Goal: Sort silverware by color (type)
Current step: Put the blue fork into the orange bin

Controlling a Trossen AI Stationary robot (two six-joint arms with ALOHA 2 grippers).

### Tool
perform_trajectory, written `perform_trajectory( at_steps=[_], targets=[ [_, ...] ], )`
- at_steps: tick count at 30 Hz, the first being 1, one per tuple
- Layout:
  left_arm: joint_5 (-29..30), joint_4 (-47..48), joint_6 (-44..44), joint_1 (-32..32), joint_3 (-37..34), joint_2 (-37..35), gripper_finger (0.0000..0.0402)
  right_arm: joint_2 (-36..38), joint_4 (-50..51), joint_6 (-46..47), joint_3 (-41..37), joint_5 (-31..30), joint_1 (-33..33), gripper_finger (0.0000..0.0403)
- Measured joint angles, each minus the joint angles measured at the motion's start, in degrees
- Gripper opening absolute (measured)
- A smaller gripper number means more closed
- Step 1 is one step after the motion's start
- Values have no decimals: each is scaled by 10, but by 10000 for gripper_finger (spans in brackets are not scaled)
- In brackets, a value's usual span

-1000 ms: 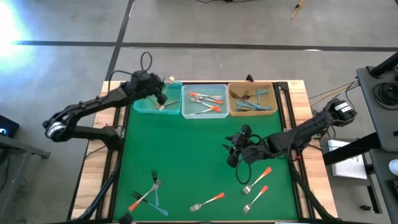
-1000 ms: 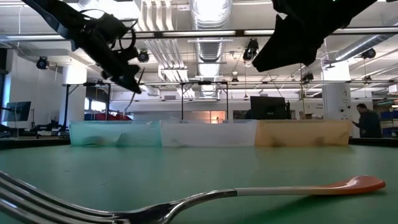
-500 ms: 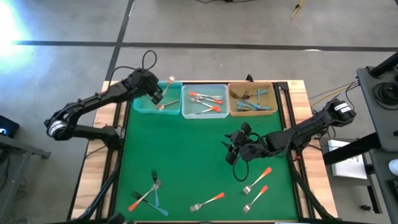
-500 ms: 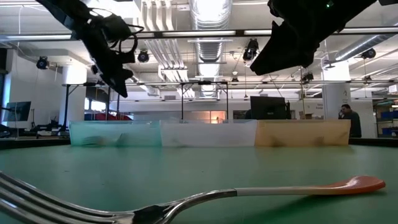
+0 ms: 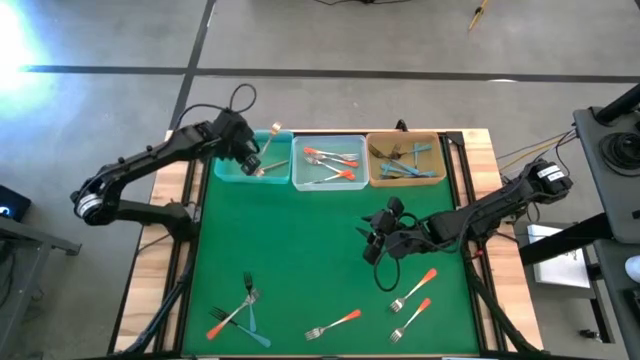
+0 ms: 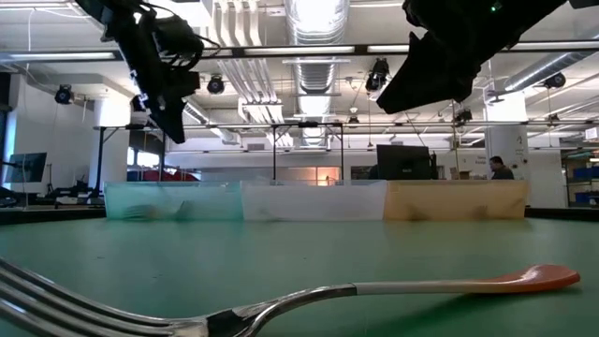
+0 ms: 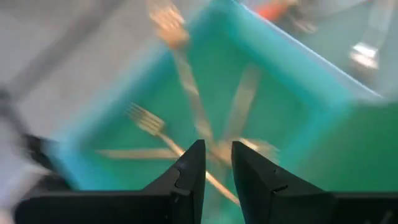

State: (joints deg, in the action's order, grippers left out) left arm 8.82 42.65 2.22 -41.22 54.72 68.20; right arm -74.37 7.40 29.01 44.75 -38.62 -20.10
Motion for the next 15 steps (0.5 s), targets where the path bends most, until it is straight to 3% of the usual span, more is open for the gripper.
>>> perform_trajectory(
  at_steps=[5,8,15],
  targets=[
    [-229,100,-79,33,-36,-5,61,0,43,37,0,18,-3,150],
    [-338,114,-164,104,-98,-20,62,-4,82,54,0,18,-3,150],
    [-334,106,-391,395,-194,-49,62,-8,117,70,0,7,1,152]
  ],
)
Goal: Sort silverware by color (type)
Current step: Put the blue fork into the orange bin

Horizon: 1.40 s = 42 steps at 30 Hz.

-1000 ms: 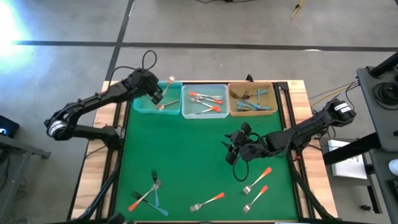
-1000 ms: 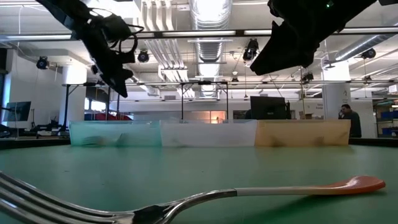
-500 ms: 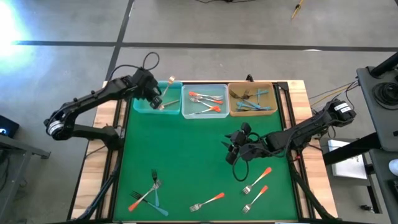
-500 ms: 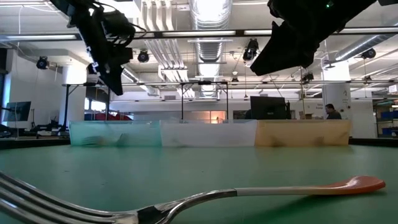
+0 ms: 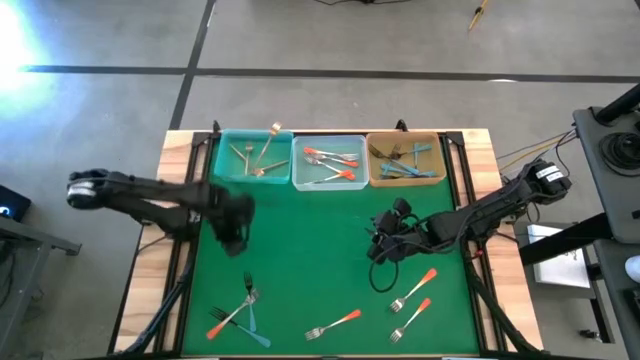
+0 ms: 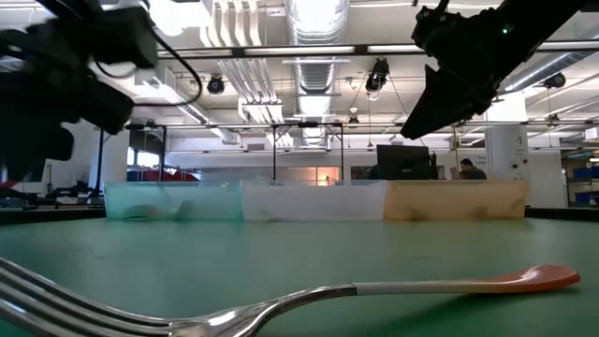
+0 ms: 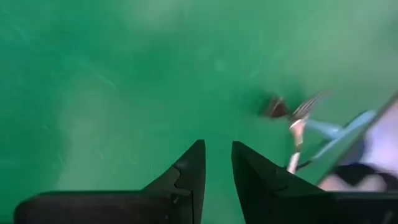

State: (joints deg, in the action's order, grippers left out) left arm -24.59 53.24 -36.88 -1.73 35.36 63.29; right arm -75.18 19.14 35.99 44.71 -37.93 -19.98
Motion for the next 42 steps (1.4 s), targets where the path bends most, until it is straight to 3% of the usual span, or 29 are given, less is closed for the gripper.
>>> perform_trajectory(
  at_steps=[3,12,15,18,21,24,32,36,42],
  targets=[
    [69,-3,-103,118,10,-8,62,0,-1,0,0,0,5,153],
    [232,-84,-552,436,45,25,62,0,1,30,-2,3,5,153],
    [299,-87,-558,510,78,54,62,0,2,8,-2,3,5,153],
    [333,-83,-497,559,115,89,62,0,2,-28,-2,3,5,153],
    [334,-44,-468,575,146,132,62,0,3,-64,-2,-21,5,152],
    [335,-34,-491,574,166,178,62,0,2,-103,-2,-26,5,153],
    [325,-71,-531,564,230,308,62,0,-1,-101,-2,-25,5,145],
    [352,-69,-527,550,269,354,61,0,-1,-101,-2,-25,5,144],
    [334,-62,-641,522,291,407,61,1,-1,-101,-2,-24,5,144]
  ],
)
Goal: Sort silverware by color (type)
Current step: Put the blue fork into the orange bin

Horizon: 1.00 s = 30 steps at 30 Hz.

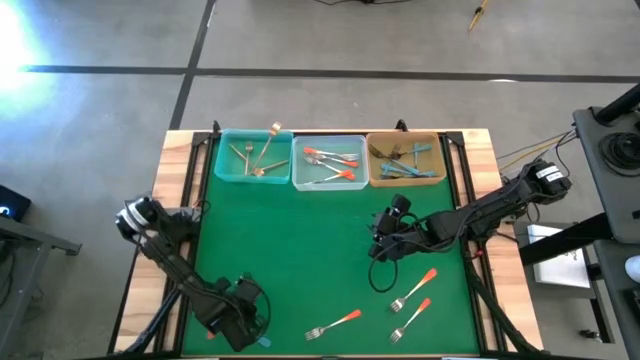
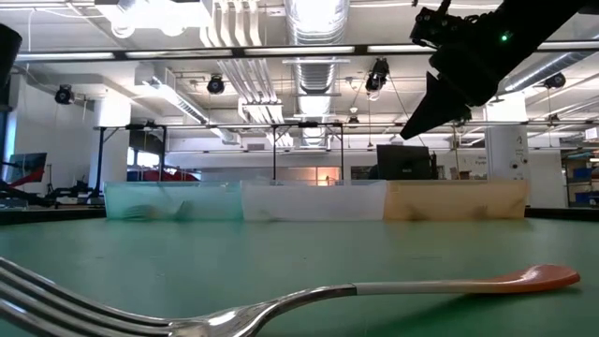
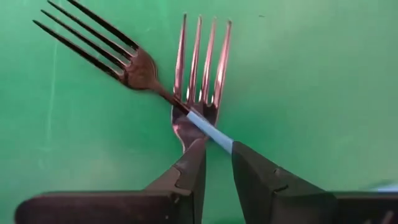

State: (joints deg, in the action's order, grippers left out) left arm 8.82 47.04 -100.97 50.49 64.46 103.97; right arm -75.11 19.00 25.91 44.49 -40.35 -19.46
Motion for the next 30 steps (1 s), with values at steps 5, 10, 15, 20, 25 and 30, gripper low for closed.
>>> perform_trajectory(
  at_steps=[5,10,15,20,25,30],
  targets=[
    [0,32,-53,-1,15,19,61,0,0,0,0,0,0,144],
    [2,30,-82,-1,16,20,61,0,0,0,0,0,0,144],
    [10,38,-93,-2,28,21,61,0,0,0,0,0,0,144],
    [27,70,-102,-2,67,20,61,0,0,0,0,0,0,144],
    [28,76,-139,-3,91,21,61,0,0,0,0,0,0,144],
    [28,75,-202,-3,96,33,61,0,0,0,0,0,0,144]
  ],
)
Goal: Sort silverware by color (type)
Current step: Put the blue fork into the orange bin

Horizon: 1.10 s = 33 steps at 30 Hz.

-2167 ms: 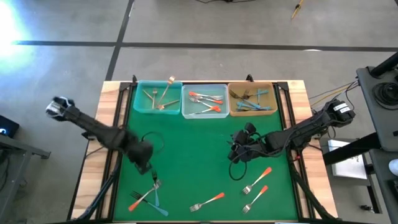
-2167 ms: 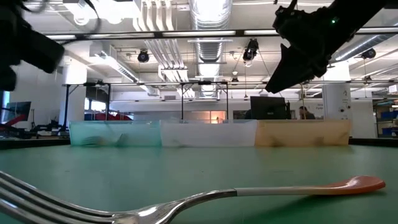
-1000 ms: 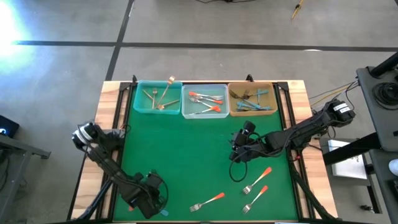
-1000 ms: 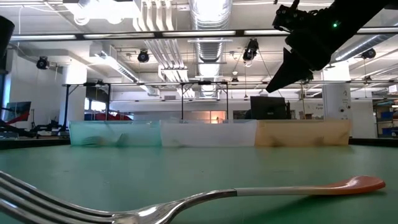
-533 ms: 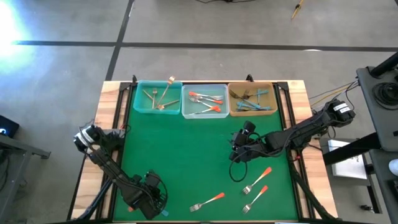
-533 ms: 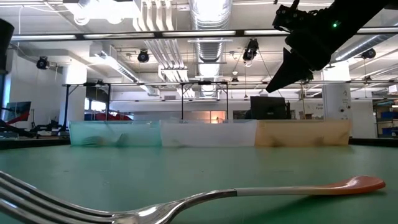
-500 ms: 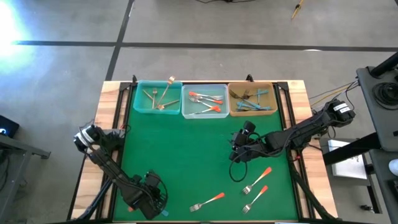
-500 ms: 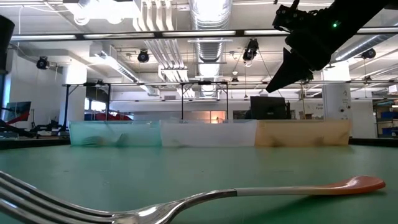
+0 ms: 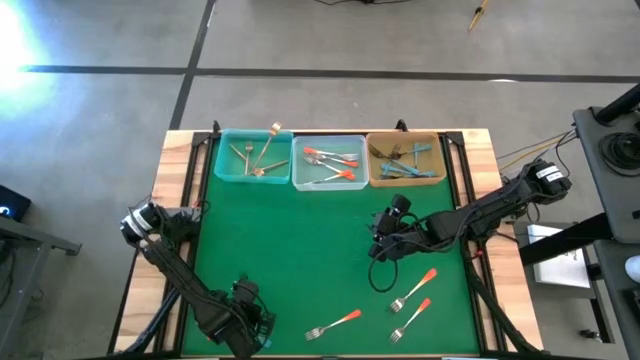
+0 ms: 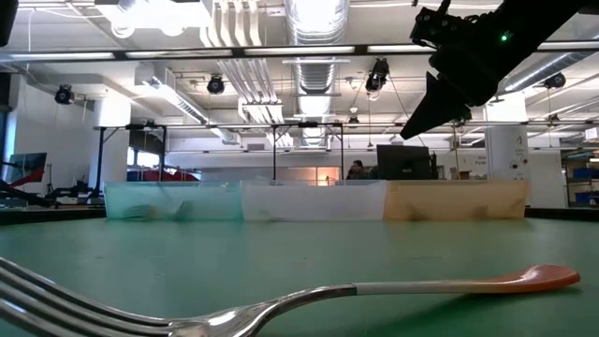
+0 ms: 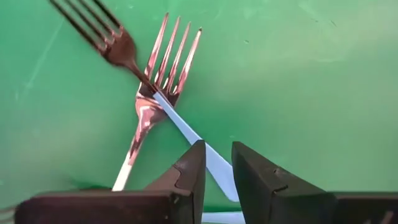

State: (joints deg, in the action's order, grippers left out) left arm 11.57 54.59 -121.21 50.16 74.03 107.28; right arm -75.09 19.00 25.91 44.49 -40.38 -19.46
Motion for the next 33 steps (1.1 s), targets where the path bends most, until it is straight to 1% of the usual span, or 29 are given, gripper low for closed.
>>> perform_trajectory(
  at_steps=[6,15,20,33],
  targets=[
    [-1,0,-55,0,2,14,61,0,0,0,0,0,0,144],
    [-6,7,-97,0,2,33,61,0,0,0,0,0,0,144],
    [-21,24,-102,0,1,37,61,0,0,0,0,0,0,144],
    [-20,12,-103,0,-8,37,62,0,0,0,0,0,0,144]
  ],
)
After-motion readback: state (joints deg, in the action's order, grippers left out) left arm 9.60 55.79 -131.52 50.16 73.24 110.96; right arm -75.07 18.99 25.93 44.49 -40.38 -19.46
